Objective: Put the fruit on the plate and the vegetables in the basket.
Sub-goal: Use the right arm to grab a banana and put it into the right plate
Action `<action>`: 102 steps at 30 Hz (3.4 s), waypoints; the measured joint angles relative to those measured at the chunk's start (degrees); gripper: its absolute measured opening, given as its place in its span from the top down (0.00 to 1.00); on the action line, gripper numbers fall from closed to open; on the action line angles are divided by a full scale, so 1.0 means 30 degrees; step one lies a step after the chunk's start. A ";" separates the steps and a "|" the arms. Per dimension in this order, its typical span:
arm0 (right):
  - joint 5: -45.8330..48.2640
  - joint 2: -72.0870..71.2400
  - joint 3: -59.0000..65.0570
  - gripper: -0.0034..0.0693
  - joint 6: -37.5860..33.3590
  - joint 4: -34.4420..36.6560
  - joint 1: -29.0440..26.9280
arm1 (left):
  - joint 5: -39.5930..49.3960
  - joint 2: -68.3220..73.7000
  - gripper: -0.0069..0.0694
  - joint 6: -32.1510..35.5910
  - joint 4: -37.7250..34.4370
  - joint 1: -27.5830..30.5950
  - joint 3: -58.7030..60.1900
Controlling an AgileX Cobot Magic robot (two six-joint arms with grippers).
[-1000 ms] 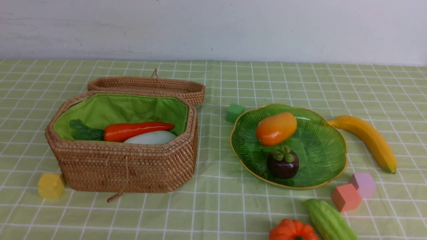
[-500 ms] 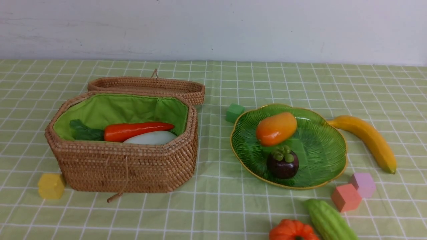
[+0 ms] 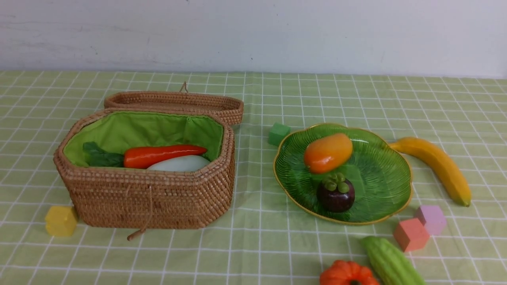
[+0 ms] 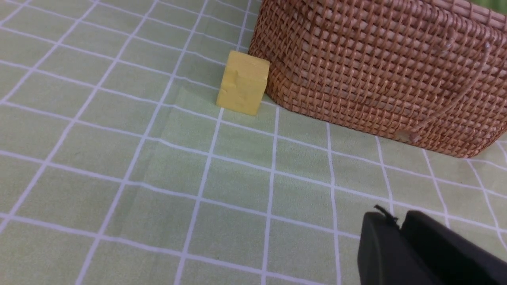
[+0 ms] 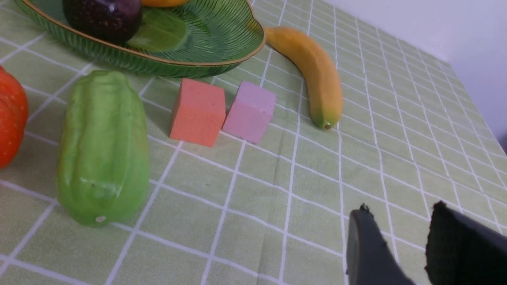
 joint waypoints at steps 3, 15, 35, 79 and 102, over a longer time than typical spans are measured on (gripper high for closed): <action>0.0000 0.0000 0.0000 0.62 0.0000 0.0000 0.0000 | 0.0000 0.0000 0.82 -0.0006 0.0000 0.0000 0.0000; -0.5712 0.0000 0.0022 0.62 -0.0005 -0.0149 0.0000 | 0.0000 0.0000 0.82 -0.0006 0.0000 0.0000 0.0000; -1.5928 0.0054 -0.4561 0.62 0.5904 0.8586 0.0000 | 0.0000 0.0000 0.79 -0.0006 0.0000 0.0000 0.0000; 0.7561 3.1039 -2.6654 0.53 0.3451 0.6861 -0.1114 | 0.0000 0.0000 0.76 -0.0006 0.0000 0.0000 0.0000; 0.9865 4.1445 -3.1391 0.35 -0.0320 0.7277 -0.4508 | 0.0000 0.0000 0.73 -0.0006 0.0000 0.0000 0.0000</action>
